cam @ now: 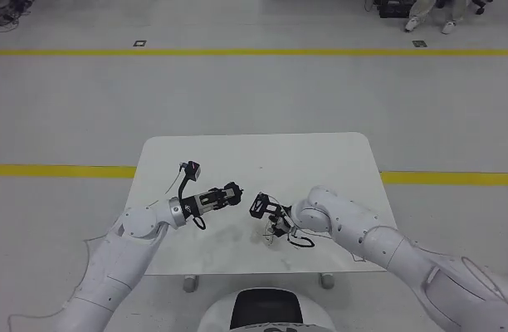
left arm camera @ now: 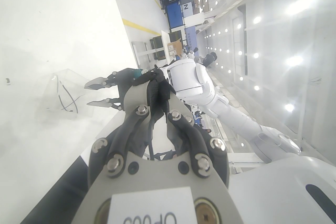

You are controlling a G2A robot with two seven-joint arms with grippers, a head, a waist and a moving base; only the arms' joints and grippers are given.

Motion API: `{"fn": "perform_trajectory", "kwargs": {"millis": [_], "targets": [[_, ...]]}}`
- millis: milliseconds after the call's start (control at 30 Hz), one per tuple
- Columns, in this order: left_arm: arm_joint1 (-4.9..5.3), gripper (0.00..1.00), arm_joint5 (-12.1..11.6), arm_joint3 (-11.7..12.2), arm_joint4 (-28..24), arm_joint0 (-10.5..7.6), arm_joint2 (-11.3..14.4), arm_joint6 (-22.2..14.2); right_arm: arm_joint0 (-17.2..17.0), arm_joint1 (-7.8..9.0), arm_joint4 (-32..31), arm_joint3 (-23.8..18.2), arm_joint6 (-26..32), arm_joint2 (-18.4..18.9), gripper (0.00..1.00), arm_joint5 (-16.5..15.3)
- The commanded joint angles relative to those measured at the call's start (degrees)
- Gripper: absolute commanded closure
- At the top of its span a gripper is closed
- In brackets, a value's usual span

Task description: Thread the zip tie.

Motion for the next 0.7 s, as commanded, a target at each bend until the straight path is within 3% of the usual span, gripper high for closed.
{"fn": "perform_trajectory", "kwargs": {"millis": [0,67,400,667], "targets": [[0.0,1.0,0.0,0.0,0.0,0.0,0.0,0.0,0.7,-0.71,0.8,1.5,-0.3,-1.3,0.92,0.0],[0.0,1.0,0.0,0.0,0.0,0.0,0.0,0.0,1.5,-1.55,1.5,3.1,-1.1,-2.7,1.0,0.0],[0.0,1.0,0.0,0.0,0.0,0.0,0.0,0.0,4.8,-4.82,5.0,9.1,-1.4,-8.3,1.0,0.0],[0.0,1.0,0.0,0.0,0.0,0.0,0.0,0.0,4.7,-6.29,5.3,9.4,3.7,-8.3,1.0,0.0]]}}
